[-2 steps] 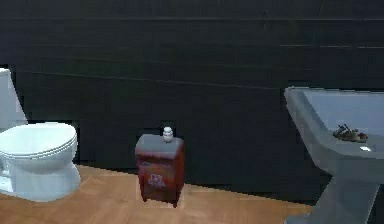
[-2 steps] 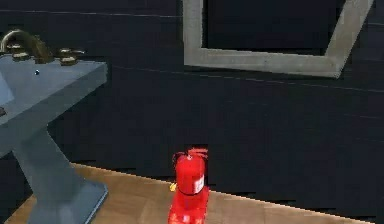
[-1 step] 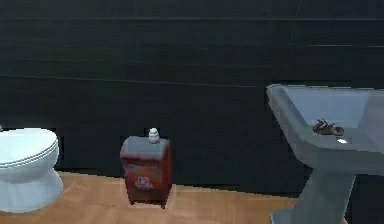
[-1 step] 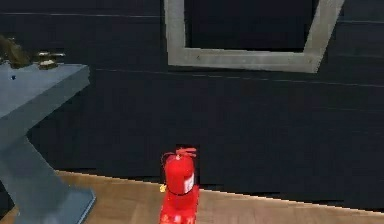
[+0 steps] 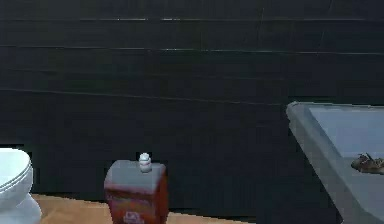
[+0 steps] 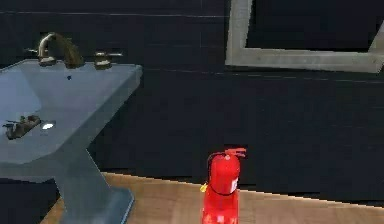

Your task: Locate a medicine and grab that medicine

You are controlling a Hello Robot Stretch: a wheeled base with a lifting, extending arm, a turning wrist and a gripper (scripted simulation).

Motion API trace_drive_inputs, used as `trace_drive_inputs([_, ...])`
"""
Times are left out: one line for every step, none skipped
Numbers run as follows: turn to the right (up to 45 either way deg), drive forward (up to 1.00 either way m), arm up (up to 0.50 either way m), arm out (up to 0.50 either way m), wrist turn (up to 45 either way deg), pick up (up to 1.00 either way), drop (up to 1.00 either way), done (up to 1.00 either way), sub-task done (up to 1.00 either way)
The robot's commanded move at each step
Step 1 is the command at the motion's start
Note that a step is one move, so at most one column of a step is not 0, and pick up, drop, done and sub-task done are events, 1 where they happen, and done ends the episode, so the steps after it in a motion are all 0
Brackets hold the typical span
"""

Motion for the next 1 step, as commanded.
trace_drive_inputs([-45.0, 0.00, 0.00, 0.00, 0.0, 0.00, 0.00, 0.00, 0.00])
